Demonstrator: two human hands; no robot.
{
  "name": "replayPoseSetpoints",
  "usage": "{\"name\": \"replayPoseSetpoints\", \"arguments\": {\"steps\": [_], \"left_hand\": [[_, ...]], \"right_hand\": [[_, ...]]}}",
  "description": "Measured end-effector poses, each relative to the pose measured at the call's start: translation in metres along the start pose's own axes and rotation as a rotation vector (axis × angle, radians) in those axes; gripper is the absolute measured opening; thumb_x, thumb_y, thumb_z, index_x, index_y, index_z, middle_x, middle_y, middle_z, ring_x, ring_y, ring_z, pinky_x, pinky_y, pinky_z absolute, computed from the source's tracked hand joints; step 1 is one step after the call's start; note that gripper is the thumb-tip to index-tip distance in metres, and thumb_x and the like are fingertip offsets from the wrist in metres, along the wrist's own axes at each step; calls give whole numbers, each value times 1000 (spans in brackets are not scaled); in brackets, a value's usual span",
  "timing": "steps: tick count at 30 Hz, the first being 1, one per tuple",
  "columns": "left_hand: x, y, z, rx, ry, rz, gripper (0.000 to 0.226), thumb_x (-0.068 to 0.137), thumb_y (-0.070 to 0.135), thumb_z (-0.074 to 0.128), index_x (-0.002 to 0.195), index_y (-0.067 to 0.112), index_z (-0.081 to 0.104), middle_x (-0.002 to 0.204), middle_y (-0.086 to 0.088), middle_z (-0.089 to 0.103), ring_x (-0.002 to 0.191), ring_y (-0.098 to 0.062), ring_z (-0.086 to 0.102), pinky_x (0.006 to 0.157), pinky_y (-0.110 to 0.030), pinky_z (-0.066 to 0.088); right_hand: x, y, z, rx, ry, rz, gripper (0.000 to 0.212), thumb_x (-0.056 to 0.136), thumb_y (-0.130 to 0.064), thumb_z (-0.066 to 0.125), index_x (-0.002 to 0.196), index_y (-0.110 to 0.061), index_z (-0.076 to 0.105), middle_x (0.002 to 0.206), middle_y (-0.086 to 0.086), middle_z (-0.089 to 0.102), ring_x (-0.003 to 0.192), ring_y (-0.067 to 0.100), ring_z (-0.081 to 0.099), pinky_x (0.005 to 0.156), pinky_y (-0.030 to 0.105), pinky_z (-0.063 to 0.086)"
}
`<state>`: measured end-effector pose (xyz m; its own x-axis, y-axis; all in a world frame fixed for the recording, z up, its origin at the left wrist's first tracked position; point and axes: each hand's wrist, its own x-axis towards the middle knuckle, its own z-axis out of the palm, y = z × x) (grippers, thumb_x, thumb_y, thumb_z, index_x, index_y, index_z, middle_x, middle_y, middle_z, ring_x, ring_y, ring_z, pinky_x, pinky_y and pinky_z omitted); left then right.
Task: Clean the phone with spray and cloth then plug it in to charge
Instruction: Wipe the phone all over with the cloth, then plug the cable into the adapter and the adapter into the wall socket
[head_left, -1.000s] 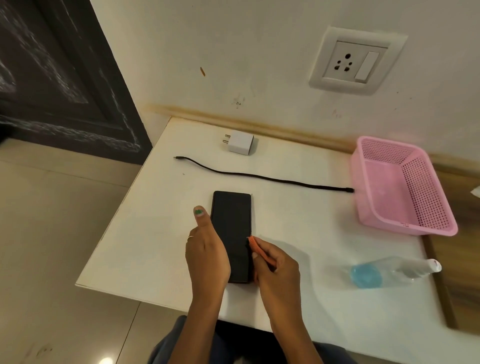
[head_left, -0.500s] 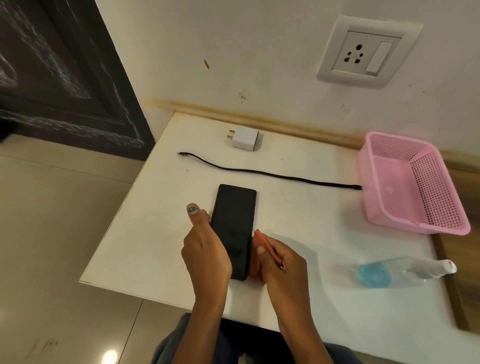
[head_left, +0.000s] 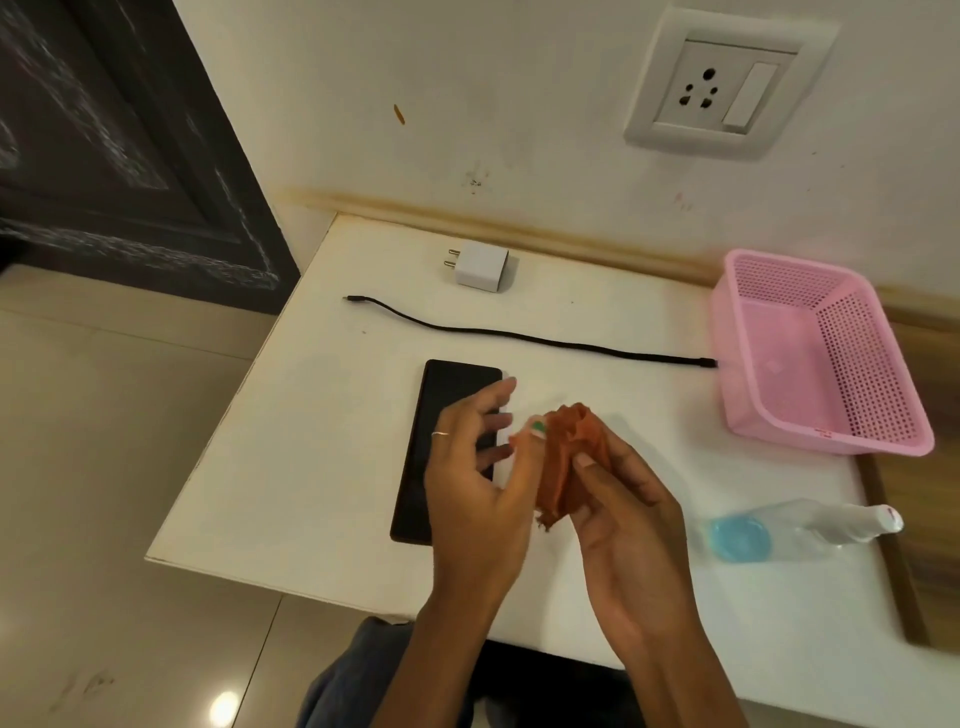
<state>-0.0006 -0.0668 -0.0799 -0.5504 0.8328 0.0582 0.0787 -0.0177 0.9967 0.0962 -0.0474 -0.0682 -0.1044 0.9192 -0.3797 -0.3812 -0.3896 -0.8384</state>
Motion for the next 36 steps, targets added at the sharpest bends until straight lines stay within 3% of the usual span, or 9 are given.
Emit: {"name": "replayPoseSetpoints", "arguments": {"steps": [4, 9, 13, 15, 19, 23, 29, 32, 36], "left_hand": [[-5, -1, 11, -159, -302, -282, 58, 76, 46, 68, 129, 37, 48, 119, 14, 61, 107, 0, 60, 86, -20, 53], [-4, -13, 19, -4, -182, -267, 16, 73, 43, 66, 82, 29, 64, 78, 10, 70, 77, -8, 70, 66, -18, 56], [-7, -18, 20, 139, -279, -356, 14, 83, 38, 66, 73, 29, 61, 70, 10, 67, 68, -13, 69, 66, -19, 57], [-10, -21, 21, 201, -319, -384, 14, 86, 42, 60, 78, 30, 62, 75, 10, 68, 72, -14, 69, 73, -25, 59], [-15, -24, 22, 330, -328, -431, 38, 90, 50, 50, 117, 26, 63, 104, 1, 71, 90, -20, 68, 88, -39, 56], [-16, -12, 19, 445, -260, -338, 43, 94, 48, 45, 129, 27, 56, 119, 8, 65, 98, -15, 65, 92, -34, 53], [-13, -9, 15, 479, -174, -120, 29, 93, 38, 50, 120, 32, 61, 101, 16, 64, 77, 0, 60, 74, -18, 54], [-13, -16, 7, 486, -69, 31, 24, 93, 34, 49, 114, 35, 60, 102, 19, 59, 87, 1, 57, 75, -12, 45], [-4, -21, -15, 531, 30, 95, 27, 92, 20, 56, 118, 25, 62, 116, 8, 63, 105, -6, 52, 87, -12, 37]], "right_hand": [[-1, -7, -2, 44, 41, -48, 52, 61, -31, 67, 111, -16, 65, 107, 2, 71, 97, 25, 68, 71, 30, 57], [2, -5, -16, -183, 277, -124, 29, 77, -16, 68, 105, -24, 66, 101, -1, 71, 96, 18, 68, 83, 30, 55], [3, -2, -22, -310, 411, -200, 29, 83, -10, 66, 103, -30, 62, 101, -3, 68, 92, 13, 65, 67, 15, 53], [5, 0, -23, -395, 439, -220, 28, 87, -12, 62, 105, -33, 60, 105, -7, 65, 95, 11, 63, 77, 21, 52], [7, 8, -26, -575, 433, -188, 34, 94, -10, 49, 118, -32, 57, 124, -8, 56, 108, 7, 53, 92, 24, 45], [9, 10, -24, -791, 387, -202, 36, 94, -5, 45, 121, -24, 59, 129, -6, 55, 114, 8, 51, 105, 33, 41], [13, 40, -25, -1485, 337, -388, 34, 78, -22, 72, 112, -20, 65, 118, 3, 64, 111, 29, 55, 91, 47, 48], [13, 44, -22, -1511, 412, -422, 43, 70, -15, 78, 111, -19, 64, 123, 7, 61, 113, 33, 53, 90, 48, 45], [8, 41, -19, -1402, 414, -565, 34, 76, -6, 70, 106, -19, 66, 116, 2, 64, 108, 29, 56, 87, 43, 46]]}}
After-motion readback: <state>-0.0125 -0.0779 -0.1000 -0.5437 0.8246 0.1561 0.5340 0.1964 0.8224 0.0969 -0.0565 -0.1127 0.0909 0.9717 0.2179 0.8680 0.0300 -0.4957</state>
